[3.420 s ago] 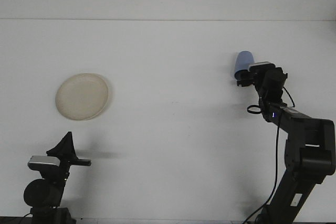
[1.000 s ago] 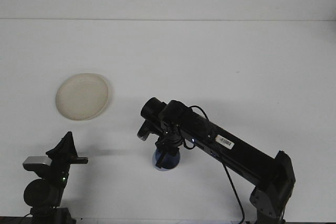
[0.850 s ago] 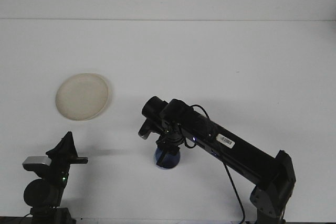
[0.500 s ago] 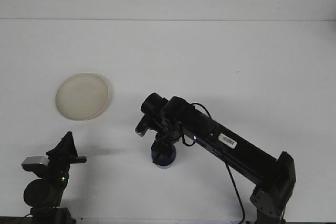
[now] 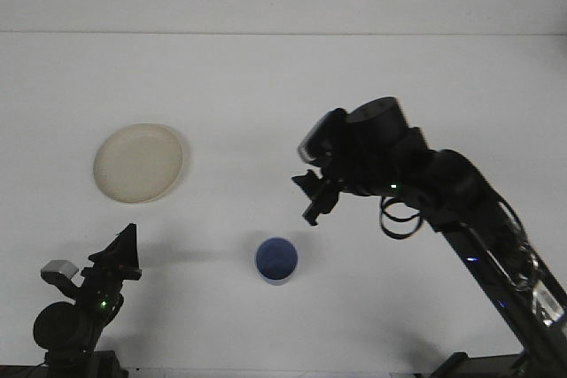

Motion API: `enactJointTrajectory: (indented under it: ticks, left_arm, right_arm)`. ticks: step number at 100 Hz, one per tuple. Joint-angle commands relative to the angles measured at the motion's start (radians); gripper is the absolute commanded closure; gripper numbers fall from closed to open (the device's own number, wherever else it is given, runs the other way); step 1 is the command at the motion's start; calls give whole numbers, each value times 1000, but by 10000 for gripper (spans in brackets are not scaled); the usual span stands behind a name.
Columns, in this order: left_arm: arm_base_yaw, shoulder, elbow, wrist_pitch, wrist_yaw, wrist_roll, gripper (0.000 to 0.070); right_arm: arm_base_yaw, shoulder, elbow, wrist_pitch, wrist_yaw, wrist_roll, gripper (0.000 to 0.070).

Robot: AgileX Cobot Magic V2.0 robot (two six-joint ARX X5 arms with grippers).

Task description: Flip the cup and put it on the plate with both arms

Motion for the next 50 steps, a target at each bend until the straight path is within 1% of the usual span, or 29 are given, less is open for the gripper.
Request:
enactJointTrajectory:
  ticks: [1, 12, 22, 31, 42, 45, 47, 50]
  left_arm:
    - [-1, 29, 39, -5, 61, -11, 687]
    - [-1, 124, 118, -39, 150, 2, 687]
    - [-2, 241, 214, -86, 210, 83, 687]
    - [-11, 357, 325, -162, 240, 200, 687]
    - [-40, 499, 482, -300, 251, 390, 677]
    - [-49, 536, 523, -340, 251, 440, 646]
    - [-56, 560, 549, -366, 251, 473, 606]
    - [-68, 598, 588, -405, 251, 517, 524]
  right_arm:
    - [-43, -64, -54, 42, -2, -2, 413]
    - [-138, -222, -243, 158, -3, -1, 413]
    - [-223, -380, -448, 298, -3, 14, 413]
    - [-294, -510, -620, 406, 0, 19, 413]
    - [-371, -648, -801, 524, 5, 36, 413]
    - [-390, -679, -843, 548, 5, 36, 413]
    - [-402, -699, -871, 561, 5, 36, 413]
    - [-419, -726, -909, 581, 5, 36, 412]
